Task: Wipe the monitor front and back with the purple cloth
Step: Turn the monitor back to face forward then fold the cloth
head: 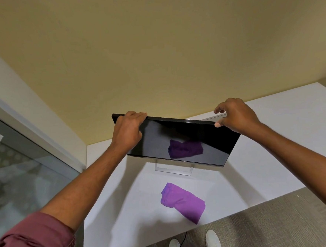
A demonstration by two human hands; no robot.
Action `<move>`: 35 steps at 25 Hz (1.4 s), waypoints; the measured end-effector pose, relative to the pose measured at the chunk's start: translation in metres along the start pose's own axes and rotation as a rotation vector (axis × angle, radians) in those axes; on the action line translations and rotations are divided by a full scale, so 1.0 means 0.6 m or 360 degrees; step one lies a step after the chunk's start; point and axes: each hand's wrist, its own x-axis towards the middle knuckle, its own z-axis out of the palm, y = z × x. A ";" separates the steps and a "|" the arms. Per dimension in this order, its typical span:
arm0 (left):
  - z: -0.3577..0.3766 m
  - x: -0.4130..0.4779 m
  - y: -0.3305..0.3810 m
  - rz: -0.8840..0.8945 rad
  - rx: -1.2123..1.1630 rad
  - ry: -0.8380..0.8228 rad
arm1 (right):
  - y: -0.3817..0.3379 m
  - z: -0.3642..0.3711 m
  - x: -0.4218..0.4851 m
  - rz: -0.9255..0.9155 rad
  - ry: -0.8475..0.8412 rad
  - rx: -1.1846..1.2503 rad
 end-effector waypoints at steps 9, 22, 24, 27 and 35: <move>-0.017 -0.030 0.026 -0.0194 0.0061 0.0017 | 0.011 -0.001 0.053 -0.0056 0.0080 -0.0018; -0.032 -0.062 0.063 -0.0300 0.0189 -0.0006 | 0.009 0.000 0.115 -0.0206 0.0090 -0.0034; -0.035 -0.067 0.075 -0.0316 0.0187 0.0035 | 0.008 -0.001 0.121 -0.0225 0.0078 -0.0039; -0.030 -0.070 0.085 -0.0357 0.0217 0.0069 | 0.007 -0.003 0.130 -0.0243 0.0066 -0.0047; -0.020 -0.074 0.094 -0.0435 0.0264 0.0054 | 0.014 0.002 0.140 -0.0289 0.0050 0.0000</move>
